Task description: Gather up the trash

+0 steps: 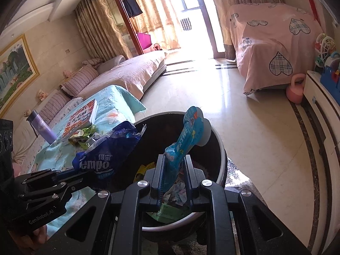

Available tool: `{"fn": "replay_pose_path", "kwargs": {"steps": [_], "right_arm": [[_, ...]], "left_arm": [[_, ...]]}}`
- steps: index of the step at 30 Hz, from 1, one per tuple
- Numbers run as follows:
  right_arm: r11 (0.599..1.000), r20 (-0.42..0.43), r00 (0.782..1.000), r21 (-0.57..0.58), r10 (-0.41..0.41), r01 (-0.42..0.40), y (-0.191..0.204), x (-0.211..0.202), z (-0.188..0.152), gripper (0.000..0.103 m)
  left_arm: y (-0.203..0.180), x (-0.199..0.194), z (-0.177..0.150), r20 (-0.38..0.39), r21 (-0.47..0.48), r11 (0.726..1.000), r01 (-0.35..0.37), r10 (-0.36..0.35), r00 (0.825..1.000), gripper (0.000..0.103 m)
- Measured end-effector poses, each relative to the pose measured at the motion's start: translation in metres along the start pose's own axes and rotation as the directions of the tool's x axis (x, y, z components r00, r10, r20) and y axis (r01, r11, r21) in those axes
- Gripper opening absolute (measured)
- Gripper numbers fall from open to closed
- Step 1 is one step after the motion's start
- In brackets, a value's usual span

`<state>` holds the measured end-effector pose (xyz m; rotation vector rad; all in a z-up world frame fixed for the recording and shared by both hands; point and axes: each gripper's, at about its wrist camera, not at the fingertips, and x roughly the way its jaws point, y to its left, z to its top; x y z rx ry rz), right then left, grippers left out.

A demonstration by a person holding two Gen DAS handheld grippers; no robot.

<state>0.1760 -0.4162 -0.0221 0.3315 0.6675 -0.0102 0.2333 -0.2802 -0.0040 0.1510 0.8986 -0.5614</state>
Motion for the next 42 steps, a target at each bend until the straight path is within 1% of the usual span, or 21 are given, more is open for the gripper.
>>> {"fn": "replay_pose_path", "kwargs": {"steps": [6, 8, 10, 11, 12, 13, 15, 17, 18, 19, 20, 21, 22, 24, 28, 30, 32, 36, 39, 41, 42], "right_arm": [[1.000, -0.017, 1.000, -0.005, -0.006, 0.006, 0.001, 0.003, 0.002, 0.017], [1.000, -0.027, 1.000, -0.002, -0.006, 0.006, 0.001, 0.005, 0.003, 0.020], [1.000, -0.033, 0.999, 0.009, 0.001, -0.001, 0.000, 0.006, 0.004, 0.022], [1.000, -0.036, 0.999, 0.016, 0.004, -0.003, -0.001, 0.007, 0.005, 0.024], [1.000, -0.037, 0.999, 0.026, 0.011, -0.010, -0.002, 0.006, 0.005, 0.033], [0.999, -0.034, 0.999, 0.035, 0.017, -0.016, -0.004, 0.005, 0.005, 0.043], [0.999, -0.019, 1.000, 0.046, 0.021, -0.021, -0.005, -0.001, 0.005, 0.048], [0.998, -0.012, 1.000, 0.053, 0.026, -0.025, -0.005, -0.006, 0.003, 0.049], [0.998, -0.009, 0.999, 0.059, 0.034, -0.034, -0.005, -0.010, 0.001, 0.054], [0.997, -0.005, 0.999, 0.064, 0.042, -0.041, -0.004, -0.012, 0.001, 0.064], [0.996, 0.003, 0.999, 0.067, 0.052, -0.052, -0.003, -0.017, -0.001, 0.069], [0.996, 0.012, 0.998, 0.067, 0.059, -0.060, -0.001, -0.021, -0.002, 0.080], [0.996, 0.018, 0.998, 0.067, 0.065, -0.066, 0.001, -0.025, -0.003, 0.087], [0.994, 0.032, 0.997, 0.070, 0.077, -0.079, 0.007, -0.036, -0.010, 0.092], [0.996, 0.066, 0.995, 0.054, 0.072, -0.076, 0.024, -0.058, -0.025, 0.097], [0.995, 0.094, 0.991, 0.041, 0.090, -0.095, 0.035, -0.071, -0.037, 0.100], [0.994, 0.114, 0.988, 0.032, 0.104, -0.109, 0.045, -0.082, -0.047, 0.101], [0.994, 0.143, 0.984, 0.000, 0.106, -0.107, 0.068, -0.101, -0.067, 0.101], [0.995, 0.184, 0.978, -0.037, 0.100, -0.095, 0.082, -0.115, -0.075, 0.101], [0.993, 0.212, 0.971, -0.072, 0.110, -0.097, 0.094, -0.128, -0.076, 0.101], [0.991, 0.231, 0.966, -0.087, 0.116, -0.098, 0.099, -0.135, -0.076, 0.101]], "left_arm": [[0.001, 0.000, 0.002, -0.005, -0.003, 1.000, -0.010, 0.010, 1.000, 0.020], [0.001, 0.001, 0.003, -0.013, -0.003, 1.000, -0.015, 0.015, 1.000, 0.026], [0.002, -0.001, 0.005, -0.014, -0.008, 1.000, -0.021, 0.021, 1.000, 0.045], [0.003, -0.004, 0.005, -0.004, -0.012, 1.000, -0.023, 0.023, 1.000, 0.048], [0.004, -0.007, 0.005, 0.006, -0.014, 1.000, -0.023, 0.023, 1.000, 0.052], [0.005, -0.010, 0.004, 0.014, -0.016, 1.000, -0.023, 0.023, 1.000, 0.054], [0.008, -0.016, 0.002, 0.023, -0.022, 0.999, -0.027, 0.027, 0.999, 0.056], [0.013, -0.023, -0.003, 0.036, -0.034, 0.999, -0.028, 0.029, 0.999, 0.057], [0.016, -0.026, -0.006, 0.041, -0.042, 0.999, -0.030, 0.032, 0.999, 0.059], [0.019, -0.030, -0.009, 0.045, -0.053, 0.998, -0.033, 0.035, 0.998, 0.061], [0.023, -0.034, -0.013, 0.051, -0.066, 0.997, -0.034, 0.037, 0.998, 0.062], [0.027, -0.039, -0.017, 0.058, -0.083, 0.996, -0.032, 0.037, 0.998, 0.064], [0.031, -0.044, -0.022, 0.064, -0.100, 0.995, -0.030, 0.036, 0.997, 0.066], [0.040, -0.055, -0.034, 0.080, -0.141, 0.990, -0.020, 0.031, 0.996, 0.068], [0.054, -0.080, -0.063, 0.112, -0.215, 0.977, 0.001, 0.024, 0.993, 0.072], [0.059, -0.091, -0.080, 0.128, -0.241, 0.971, 0.002, 0.029, 0.991, 0.073], [0.063, -0.103, -0.098, 0.142, -0.259, 0.966, 0.001, 0.037, 0.989, 0.074], [0.068, -0.124, -0.127, 0.169, -0.288, 0.956, -0.048, 0.100, 0.981, 0.074], [0.075, -0.146, -0.144, 0.204, -0.316, 0.947, -0.053, 0.122, 0.971, 0.074], [0.079, -0.164, -0.151, 0.244, -0.324, 0.944, -0.060, 0.145, 0.959, 0.075], [0.080, -0.175, -0.155, 0.271, -0.327, 0.942, -0.068, 0.163, 0.949, 0.078]]}}
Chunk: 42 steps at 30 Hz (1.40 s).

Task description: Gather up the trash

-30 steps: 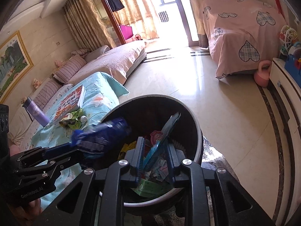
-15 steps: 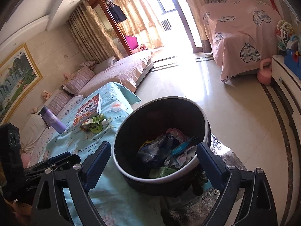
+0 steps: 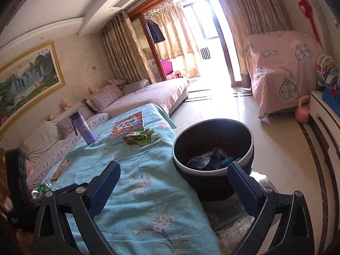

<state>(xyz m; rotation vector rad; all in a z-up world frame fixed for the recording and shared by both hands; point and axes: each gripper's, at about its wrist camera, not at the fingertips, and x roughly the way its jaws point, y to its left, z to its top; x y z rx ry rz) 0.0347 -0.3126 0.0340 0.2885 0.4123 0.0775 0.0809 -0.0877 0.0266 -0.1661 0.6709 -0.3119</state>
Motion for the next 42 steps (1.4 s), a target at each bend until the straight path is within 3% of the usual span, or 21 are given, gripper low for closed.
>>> {"fn": "replay_pose_path", "kwargs": {"steps": [4, 7, 15, 27, 42], "right_arm": [[0.997, 0.137, 0.989, -0.056, 0.058, -0.050, 0.024, -0.035, 0.003, 0.103], [0.992, 0.144, 0.987, -0.119, 0.066, -0.049, 0.038, -0.039, -0.011, 0.103], [0.984, 0.108, 0.994, -0.179, 0.031, -0.011, 0.050, -0.025, -0.055, 0.103], [0.989, 0.083, 0.996, -0.149, 0.036, -0.023, 0.040, -0.021, -0.077, 0.103], [0.987, 0.077, 0.996, -0.157, 0.053, -0.040, 0.044, -0.027, -0.082, 0.103]], "left_arm": [[0.010, -0.037, -0.011, 0.131, -0.002, 0.998, -0.063, 0.063, 0.989, 0.103], [0.017, -0.052, -0.026, 0.196, 0.004, 0.991, -0.132, 0.128, 0.972, 0.103], [0.028, -0.063, -0.064, 0.253, 0.029, 0.958, -0.284, 0.268, 0.930, 0.103], [0.021, -0.064, -0.084, 0.277, 0.074, 0.928, -0.366, 0.334, 0.901, 0.103], [0.017, -0.071, -0.088, 0.271, 0.083, 0.919, -0.386, 0.352, 0.896, 0.103]]}}
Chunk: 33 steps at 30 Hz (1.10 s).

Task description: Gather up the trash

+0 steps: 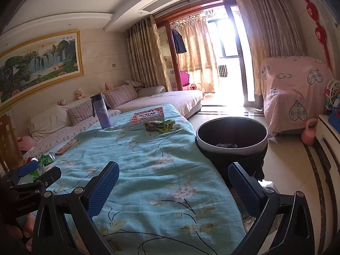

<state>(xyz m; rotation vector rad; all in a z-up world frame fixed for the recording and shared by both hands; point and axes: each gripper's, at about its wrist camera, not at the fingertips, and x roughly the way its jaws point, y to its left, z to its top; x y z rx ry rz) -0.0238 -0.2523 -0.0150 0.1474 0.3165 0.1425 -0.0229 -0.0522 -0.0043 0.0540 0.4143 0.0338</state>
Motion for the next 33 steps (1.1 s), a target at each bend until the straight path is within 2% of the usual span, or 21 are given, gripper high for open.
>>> {"fn": "replay_pose_path", "kwargs": {"steps": [33], "right_arm": [[1.000, 0.024, 1.000, -0.025, 0.012, -0.012, 0.010, -0.008, 0.003, 0.103]], "left_arm": [[0.007, -0.003, -0.001, -0.001, -0.025, 0.999, 0.022, -0.022, 1.000, 0.103]]}}
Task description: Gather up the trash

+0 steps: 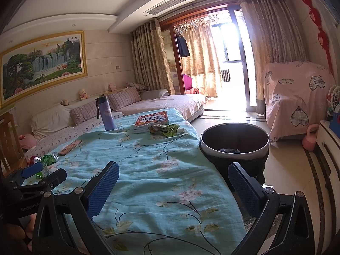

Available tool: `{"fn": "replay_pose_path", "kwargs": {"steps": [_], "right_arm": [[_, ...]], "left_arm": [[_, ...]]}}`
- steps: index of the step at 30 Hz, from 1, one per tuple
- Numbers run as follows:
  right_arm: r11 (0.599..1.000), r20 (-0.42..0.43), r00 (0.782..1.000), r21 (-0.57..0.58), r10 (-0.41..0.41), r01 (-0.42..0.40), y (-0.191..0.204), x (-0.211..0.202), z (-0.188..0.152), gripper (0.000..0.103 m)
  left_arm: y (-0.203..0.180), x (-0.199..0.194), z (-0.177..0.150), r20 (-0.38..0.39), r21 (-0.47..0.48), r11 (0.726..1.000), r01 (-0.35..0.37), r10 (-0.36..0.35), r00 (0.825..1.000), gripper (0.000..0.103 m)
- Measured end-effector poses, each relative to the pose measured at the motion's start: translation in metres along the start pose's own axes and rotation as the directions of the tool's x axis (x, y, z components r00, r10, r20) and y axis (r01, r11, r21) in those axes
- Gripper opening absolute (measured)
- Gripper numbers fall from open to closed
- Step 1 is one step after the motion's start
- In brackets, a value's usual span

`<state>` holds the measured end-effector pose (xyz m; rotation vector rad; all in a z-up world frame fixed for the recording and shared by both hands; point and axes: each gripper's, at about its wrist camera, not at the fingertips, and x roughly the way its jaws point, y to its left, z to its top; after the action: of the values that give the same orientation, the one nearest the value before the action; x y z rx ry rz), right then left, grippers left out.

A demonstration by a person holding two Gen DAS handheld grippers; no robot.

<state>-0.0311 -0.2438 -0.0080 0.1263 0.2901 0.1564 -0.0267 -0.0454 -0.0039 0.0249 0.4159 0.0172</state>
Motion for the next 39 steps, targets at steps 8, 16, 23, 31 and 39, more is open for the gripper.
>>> {"fn": "replay_pose_path", "kwargs": {"steps": [8, 16, 23, 31, 39], "right_arm": [[1.000, -0.001, 1.000, -0.001, 0.002, -0.002, -0.0001, -0.0006, 0.0002, 0.103], [1.000, 0.000, 1.000, -0.002, 0.001, -0.001, -0.0003, -0.0006, 0.0000, 0.103], [1.000, -0.002, 1.000, -0.001, 0.001, -0.001, 0.0000, -0.0005, 0.0001, 0.103], [1.000, 0.000, 1.000, -0.001, 0.002, -0.002, -0.0002, -0.0006, 0.0000, 0.103], [1.000, 0.000, 1.000, -0.001, 0.003, -0.003, 0.0010, -0.0007, 0.0001, 0.103]], "left_arm": [[-0.0020, 0.0000, -0.0008, 0.002, 0.006, 1.000, 0.004, -0.004, 1.000, 0.103], [-0.0022, 0.0004, -0.0007, 0.001, 0.010, 1.000, 0.007, -0.007, 1.000, 0.103], [-0.0029, 0.0006, -0.0016, -0.003, 0.013, 1.000, 0.008, -0.008, 1.000, 0.103], [-0.0031, 0.0008, -0.0018, -0.004, 0.014, 1.000, 0.008, -0.008, 1.000, 0.103], [-0.0036, 0.0010, -0.0022, -0.006, 0.013, 1.000, 0.009, -0.009, 1.000, 0.103]]}}
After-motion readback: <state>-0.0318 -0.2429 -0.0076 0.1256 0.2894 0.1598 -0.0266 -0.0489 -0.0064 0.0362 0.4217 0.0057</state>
